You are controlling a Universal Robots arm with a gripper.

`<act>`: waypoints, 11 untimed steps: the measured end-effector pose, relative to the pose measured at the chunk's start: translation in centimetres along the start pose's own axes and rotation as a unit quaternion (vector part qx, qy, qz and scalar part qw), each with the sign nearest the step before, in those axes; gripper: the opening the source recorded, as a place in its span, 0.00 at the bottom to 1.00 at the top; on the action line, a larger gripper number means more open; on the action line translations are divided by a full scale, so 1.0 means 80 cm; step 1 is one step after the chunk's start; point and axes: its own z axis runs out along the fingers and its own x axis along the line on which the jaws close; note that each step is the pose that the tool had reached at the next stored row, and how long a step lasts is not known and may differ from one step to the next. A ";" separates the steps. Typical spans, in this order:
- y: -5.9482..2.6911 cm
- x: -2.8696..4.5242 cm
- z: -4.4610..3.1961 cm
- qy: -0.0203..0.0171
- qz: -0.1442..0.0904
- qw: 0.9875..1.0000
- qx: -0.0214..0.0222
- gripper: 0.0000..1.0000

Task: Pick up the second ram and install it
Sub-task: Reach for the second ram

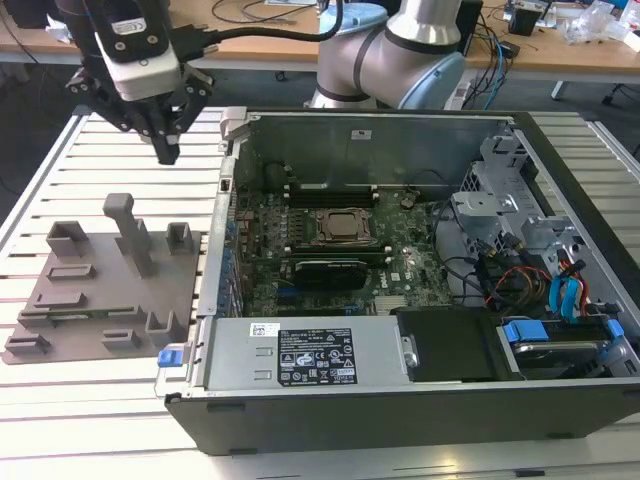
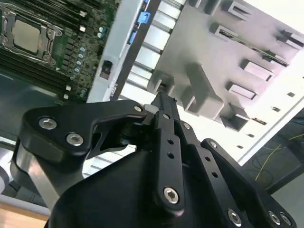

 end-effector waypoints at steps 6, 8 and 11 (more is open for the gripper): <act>-0.004 0.0477 -0.0008 0.000 0.000 1.000 0.000 0.10; -0.005 0.0633 -0.0008 0.000 0.000 1.000 0.000 0.10; -0.007 0.0853 -0.0005 0.000 0.000 1.000 0.000 0.10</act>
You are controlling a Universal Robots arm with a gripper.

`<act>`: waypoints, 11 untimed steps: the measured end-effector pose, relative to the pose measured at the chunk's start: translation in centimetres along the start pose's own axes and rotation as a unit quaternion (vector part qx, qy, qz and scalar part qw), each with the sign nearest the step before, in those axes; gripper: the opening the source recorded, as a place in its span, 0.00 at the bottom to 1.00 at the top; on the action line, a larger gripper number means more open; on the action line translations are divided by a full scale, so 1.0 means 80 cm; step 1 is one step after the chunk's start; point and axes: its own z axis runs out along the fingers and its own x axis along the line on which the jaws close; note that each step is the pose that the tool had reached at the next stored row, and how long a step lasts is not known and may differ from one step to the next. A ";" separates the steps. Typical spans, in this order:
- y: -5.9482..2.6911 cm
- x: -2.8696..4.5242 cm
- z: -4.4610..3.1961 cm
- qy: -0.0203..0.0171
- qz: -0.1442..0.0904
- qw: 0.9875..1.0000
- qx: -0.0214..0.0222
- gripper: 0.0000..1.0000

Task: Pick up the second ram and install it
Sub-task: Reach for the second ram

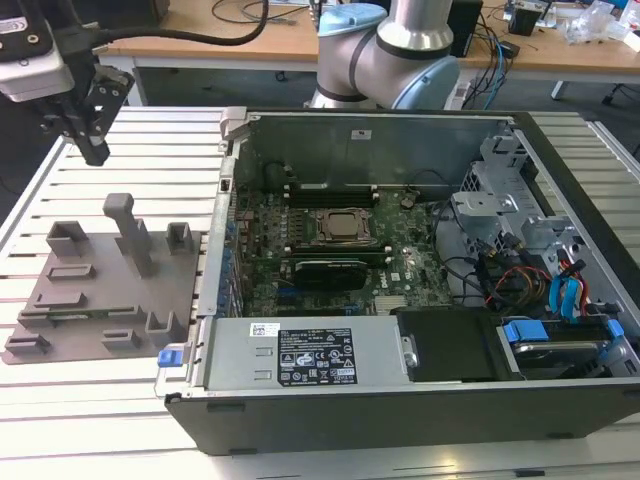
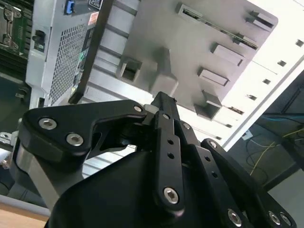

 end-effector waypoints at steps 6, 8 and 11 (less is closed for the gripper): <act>-0.023 0.0265 0.0012 0.000 0.000 1.000 0.000 0.10; -0.037 0.0327 0.0010 0.000 0.000 1.000 0.000 0.10; -0.064 0.0398 -0.0003 0.000 0.000 1.000 0.000 0.10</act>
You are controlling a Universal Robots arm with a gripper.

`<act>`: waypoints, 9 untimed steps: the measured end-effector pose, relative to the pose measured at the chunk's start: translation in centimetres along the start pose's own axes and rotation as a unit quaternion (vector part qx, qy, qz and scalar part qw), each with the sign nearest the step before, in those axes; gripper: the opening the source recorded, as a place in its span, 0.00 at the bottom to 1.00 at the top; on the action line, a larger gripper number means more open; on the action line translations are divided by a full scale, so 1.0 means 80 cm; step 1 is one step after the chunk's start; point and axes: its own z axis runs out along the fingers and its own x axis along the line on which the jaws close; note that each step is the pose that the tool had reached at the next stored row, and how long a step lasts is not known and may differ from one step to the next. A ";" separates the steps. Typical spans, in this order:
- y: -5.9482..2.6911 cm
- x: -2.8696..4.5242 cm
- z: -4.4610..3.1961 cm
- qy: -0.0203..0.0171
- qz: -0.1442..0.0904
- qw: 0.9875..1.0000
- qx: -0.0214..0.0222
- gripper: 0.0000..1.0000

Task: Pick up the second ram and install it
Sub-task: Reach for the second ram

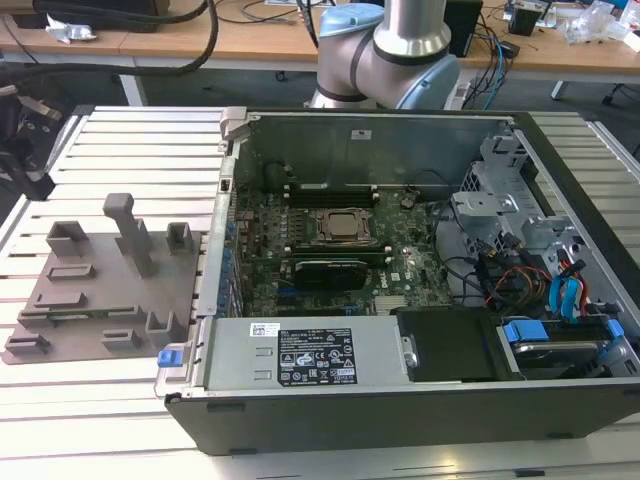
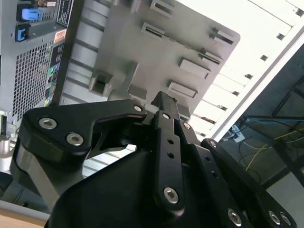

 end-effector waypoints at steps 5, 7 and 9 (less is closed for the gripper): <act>-0.023 0.0041 -0.0010 0.000 0.000 1.000 0.000 0.10; -0.026 0.0043 -0.0011 0.000 0.000 1.000 0.000 0.10; -0.026 0.0043 -0.0011 0.000 0.000 1.000 0.000 0.10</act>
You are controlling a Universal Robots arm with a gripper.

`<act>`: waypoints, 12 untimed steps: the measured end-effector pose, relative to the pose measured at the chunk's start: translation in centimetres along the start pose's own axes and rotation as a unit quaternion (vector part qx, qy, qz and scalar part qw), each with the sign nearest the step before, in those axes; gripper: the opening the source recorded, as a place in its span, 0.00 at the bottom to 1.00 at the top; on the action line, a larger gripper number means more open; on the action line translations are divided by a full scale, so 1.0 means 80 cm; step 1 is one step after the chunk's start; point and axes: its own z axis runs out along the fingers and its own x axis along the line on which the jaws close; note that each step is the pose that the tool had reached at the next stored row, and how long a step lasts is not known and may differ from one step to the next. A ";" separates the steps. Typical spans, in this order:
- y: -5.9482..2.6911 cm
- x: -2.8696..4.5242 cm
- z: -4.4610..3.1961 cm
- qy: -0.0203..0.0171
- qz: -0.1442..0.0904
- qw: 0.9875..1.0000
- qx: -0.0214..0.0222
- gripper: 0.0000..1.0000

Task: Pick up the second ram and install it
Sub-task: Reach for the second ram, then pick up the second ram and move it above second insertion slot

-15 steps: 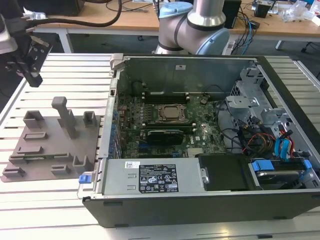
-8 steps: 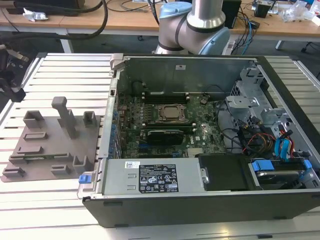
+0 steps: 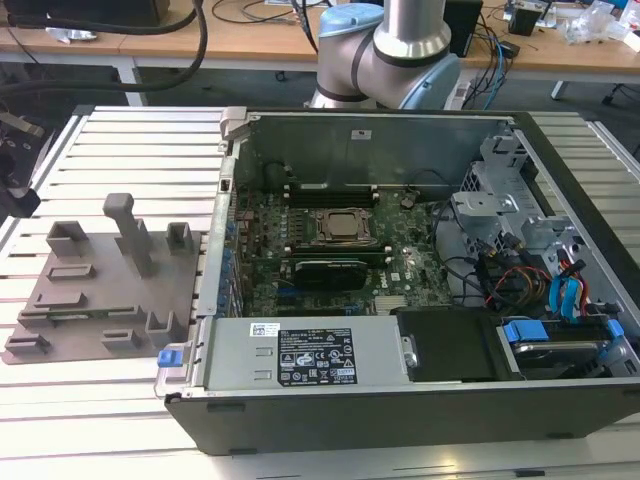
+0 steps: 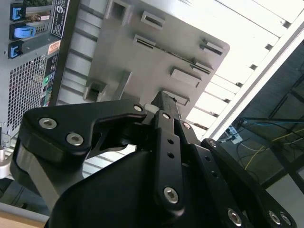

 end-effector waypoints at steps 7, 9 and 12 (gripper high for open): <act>0.000 0.0000 0.0000 0.000 0.000 1.000 0.000 0.10; 0.000 0.0000 -0.0001 0.001 -0.029 1.000 -0.001 0.10; 0.000 0.0000 0.0000 0.004 -0.087 0.996 -0.003 0.10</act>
